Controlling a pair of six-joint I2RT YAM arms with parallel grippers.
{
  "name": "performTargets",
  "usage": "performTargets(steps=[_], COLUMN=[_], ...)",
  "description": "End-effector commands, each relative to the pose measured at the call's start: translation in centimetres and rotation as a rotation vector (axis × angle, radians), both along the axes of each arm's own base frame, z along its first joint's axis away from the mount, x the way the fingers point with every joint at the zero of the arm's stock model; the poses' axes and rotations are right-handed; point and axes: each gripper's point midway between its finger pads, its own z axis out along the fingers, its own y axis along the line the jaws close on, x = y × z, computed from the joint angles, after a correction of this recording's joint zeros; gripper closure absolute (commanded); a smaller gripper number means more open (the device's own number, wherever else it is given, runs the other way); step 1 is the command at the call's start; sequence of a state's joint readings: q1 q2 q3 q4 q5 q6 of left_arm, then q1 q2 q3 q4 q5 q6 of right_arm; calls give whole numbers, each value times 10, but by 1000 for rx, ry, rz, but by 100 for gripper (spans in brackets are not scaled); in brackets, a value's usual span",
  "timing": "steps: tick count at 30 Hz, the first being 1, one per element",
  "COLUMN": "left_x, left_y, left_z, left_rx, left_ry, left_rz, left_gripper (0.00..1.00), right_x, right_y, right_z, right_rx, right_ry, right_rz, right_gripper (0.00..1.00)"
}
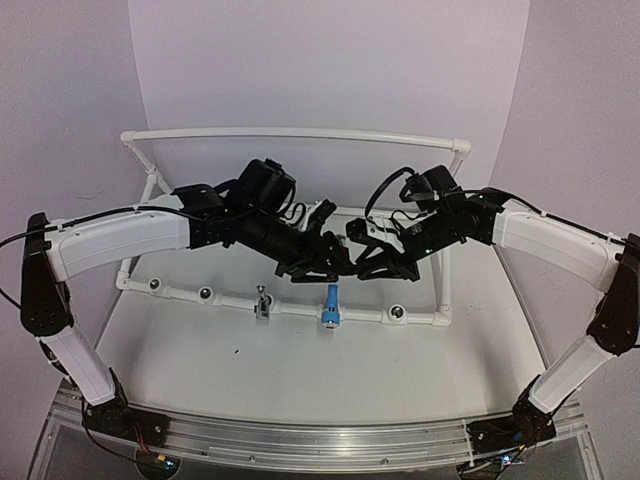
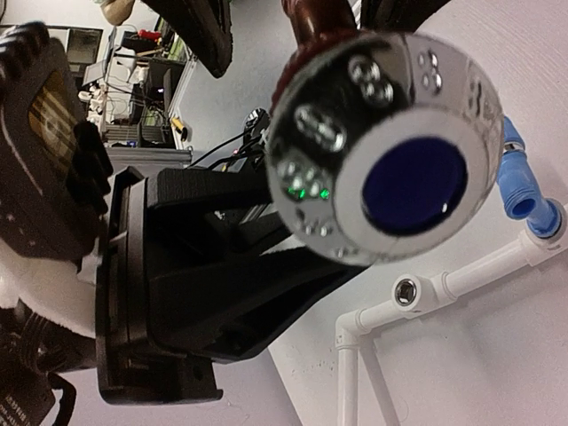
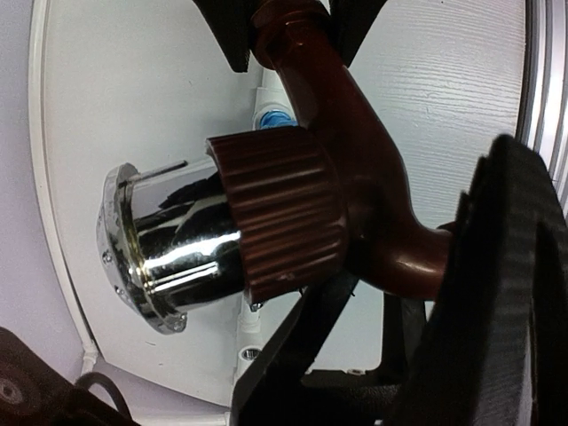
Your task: Install the water faucets
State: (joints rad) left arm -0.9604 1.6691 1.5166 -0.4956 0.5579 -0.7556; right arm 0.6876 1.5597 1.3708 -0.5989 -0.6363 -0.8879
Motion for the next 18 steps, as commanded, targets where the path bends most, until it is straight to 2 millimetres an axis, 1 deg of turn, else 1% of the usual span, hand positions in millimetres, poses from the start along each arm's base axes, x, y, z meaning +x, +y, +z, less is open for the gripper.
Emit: performTargets(steps=[1,4,6,10,16,18], left_x=[9,14,18,26,42,46], left_y=[-14,-16,-16,-15,-12,-12], left_z=[22,18,16,11,5,4], left_rx=[-90,-79,-72,-60,-53,-52], left_ry=[-21,-23,-23,-19,-29,-34], left_rz=[18,42,62,117,221,239], left_gripper=[58,62,67,73,74,71], right_x=[6,6,5,6,6,6], right_y=[9,10,10,10,11,12], right_z=[30,31,31,31,32,32], right_rx=[80,87,89,94,109,113], right_ry=[-49,-47,-46,-42,-22,-16], right_rz=[13,14,14,8,-8,-12], right_gripper=[99,99,99,99,99,99])
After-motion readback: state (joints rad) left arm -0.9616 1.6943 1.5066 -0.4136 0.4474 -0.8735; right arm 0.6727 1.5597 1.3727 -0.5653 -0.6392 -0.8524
